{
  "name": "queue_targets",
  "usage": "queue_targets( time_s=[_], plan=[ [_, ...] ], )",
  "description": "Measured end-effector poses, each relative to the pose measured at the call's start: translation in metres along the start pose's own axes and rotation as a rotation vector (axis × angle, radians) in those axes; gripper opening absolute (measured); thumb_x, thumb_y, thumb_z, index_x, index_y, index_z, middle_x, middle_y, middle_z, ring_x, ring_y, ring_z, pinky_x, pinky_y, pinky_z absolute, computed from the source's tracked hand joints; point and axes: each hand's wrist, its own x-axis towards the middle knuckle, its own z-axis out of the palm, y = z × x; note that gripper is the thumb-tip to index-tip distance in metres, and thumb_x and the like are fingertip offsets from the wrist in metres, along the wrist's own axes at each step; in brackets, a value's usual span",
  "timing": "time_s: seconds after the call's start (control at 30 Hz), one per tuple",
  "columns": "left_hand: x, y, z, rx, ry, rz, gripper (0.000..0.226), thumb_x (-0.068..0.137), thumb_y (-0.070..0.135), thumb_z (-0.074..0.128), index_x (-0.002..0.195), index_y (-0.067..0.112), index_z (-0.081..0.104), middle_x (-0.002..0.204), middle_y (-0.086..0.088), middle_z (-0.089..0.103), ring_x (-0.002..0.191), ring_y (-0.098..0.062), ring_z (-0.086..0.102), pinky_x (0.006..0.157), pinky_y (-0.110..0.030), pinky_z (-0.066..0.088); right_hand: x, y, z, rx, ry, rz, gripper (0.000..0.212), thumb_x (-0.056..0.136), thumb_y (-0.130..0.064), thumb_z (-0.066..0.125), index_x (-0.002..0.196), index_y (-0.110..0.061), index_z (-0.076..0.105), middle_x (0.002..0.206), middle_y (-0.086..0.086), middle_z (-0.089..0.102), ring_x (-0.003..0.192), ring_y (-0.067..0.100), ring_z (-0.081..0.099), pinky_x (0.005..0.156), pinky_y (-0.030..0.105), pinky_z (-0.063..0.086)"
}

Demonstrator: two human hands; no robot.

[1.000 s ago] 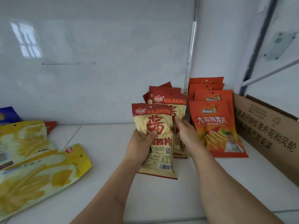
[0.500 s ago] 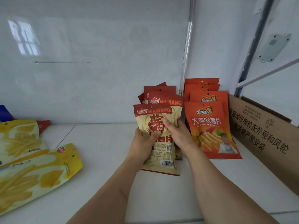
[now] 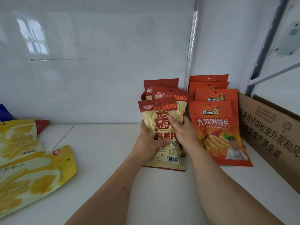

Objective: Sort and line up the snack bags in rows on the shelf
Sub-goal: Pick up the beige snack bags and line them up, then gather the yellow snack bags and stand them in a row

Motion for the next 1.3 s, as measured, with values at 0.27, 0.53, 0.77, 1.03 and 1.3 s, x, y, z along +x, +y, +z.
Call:
queue_targets(
  time_s=[0.27,0.53,0.77,1.03,1.3],
  plan=[
    [0.003,0.003,0.001,0.162,0.091,-0.008,0.105,0.066,0.036,0.093,0.148,0.031,0.027,0.116,0.016,0.068,0.103,-0.006,0.069,0.092,-0.036,0.058,0.008,-0.004,0.002,-0.091,0.026,-0.001,0.048,0.084,-0.051,0.073,0.119,-0.021,0.060,0.111,-0.005,0.071,0.102,0.016,0.068,0.089,0.034,0.056],
    [-0.018,0.015,-0.009,0.265,0.168,-0.045,0.118,0.076,0.060,0.078,0.160,0.027,0.003,0.143,0.007,0.053,0.123,-0.016,0.059,0.102,-0.043,0.052,0.000,-0.015,0.010,-0.184,0.133,-0.007,0.080,0.083,-0.060,0.069,0.144,-0.018,0.038,0.132,-0.004,0.059,0.120,0.019,0.057,0.100,0.034,0.045],
    [-0.042,0.026,-0.050,0.459,0.211,-0.043,0.082,0.092,0.055,0.063,0.157,0.024,0.025,0.138,0.006,0.053,0.123,-0.016,0.055,0.089,-0.032,0.054,-0.035,-0.040,0.030,-0.516,0.353,-0.119,0.085,0.090,-0.064,0.052,0.152,-0.011,0.031,0.157,0.014,0.034,0.146,0.033,0.029,0.118,0.053,0.029],
    [-0.085,0.033,-0.151,0.881,0.274,0.006,0.043,0.102,0.043,0.050,0.139,0.023,0.054,0.136,0.003,0.058,0.122,-0.021,0.058,0.095,-0.035,0.048,-0.120,-0.062,0.137,-0.653,0.164,-0.423,0.045,0.098,-0.034,0.058,0.136,-0.010,0.055,0.146,0.010,0.049,0.136,0.031,0.041,0.114,0.044,0.032],
    [-0.134,0.034,-0.262,0.827,0.402,-0.009,0.038,0.100,0.039,0.050,0.132,0.021,0.060,0.131,0.001,0.061,0.116,-0.023,0.060,0.092,-0.036,0.050,-0.216,-0.066,0.239,-0.612,-0.130,0.012,0.032,0.099,-0.046,0.049,0.113,-0.019,0.062,0.115,0.000,0.068,0.101,0.021,0.060,0.078,0.029,0.040]
  ],
)
